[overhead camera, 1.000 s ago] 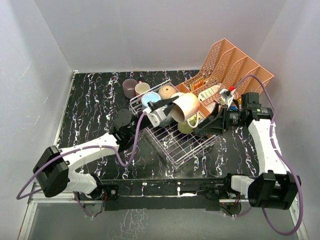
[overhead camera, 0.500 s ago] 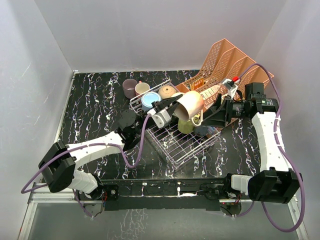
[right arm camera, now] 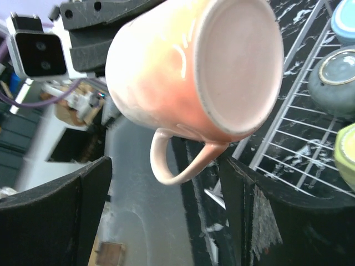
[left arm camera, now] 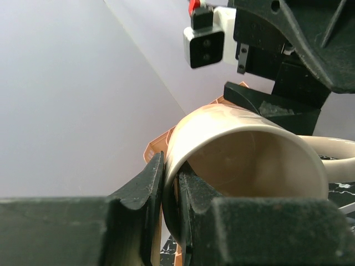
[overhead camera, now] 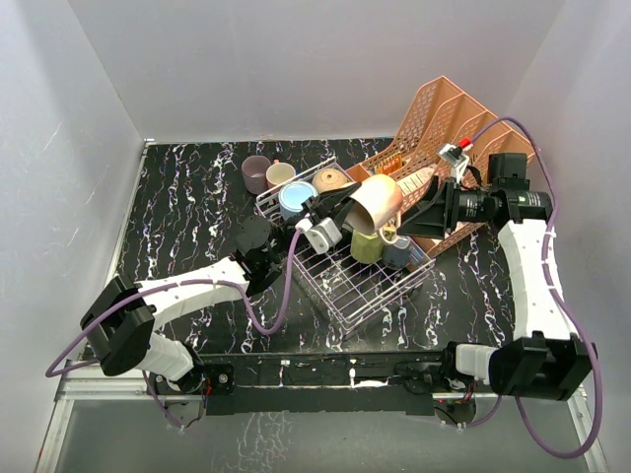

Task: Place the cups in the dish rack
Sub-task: Turn the cup upside down in the dish rack.

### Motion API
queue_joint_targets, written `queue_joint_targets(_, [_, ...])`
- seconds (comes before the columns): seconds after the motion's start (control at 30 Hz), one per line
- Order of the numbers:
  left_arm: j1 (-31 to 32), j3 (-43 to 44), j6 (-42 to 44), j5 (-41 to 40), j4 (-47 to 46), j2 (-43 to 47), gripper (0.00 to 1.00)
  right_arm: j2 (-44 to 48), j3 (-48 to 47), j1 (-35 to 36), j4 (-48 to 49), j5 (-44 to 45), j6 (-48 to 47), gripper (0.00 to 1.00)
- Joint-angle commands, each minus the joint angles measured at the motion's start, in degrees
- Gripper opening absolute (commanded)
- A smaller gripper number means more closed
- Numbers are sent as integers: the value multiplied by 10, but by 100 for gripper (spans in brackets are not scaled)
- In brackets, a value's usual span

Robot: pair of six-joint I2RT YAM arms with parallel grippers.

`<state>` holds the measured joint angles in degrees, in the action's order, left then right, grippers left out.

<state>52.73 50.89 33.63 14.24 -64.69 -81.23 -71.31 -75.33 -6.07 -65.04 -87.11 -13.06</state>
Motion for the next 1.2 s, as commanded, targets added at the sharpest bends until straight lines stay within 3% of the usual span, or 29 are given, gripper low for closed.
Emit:
queue_joint_targets(0.0, [4,24,24,-8,-63,26,0,80,40,6,307,41,256,81])
queue_joint_targets(0.07, [4,22,30,-11,-60,26,0,117,98,21,456,66,387,82])
queue_joint_targets(0.1, [4,22,32,-12,-61,33,0,125,111,30,479,76,412,82])
queue_joint_targets(0.27, [4,18,29,-18,-81,44,0,102,100,119,431,128,393,82])
queue_joint_targets(0.33, [4,16,23,-19,-93,44,0,98,107,137,458,123,426,81])
queue_joint_targets(0.47, [4,4,10,-24,-122,45,0,107,153,146,616,97,562,81])
queue_joint_targets(0.57, [4,-6,6,-30,-139,50,0,111,163,150,675,89,607,81])
queue_joint_targets(1.17, [4,-53,-29,-41,-168,87,0,122,238,149,836,78,798,71])
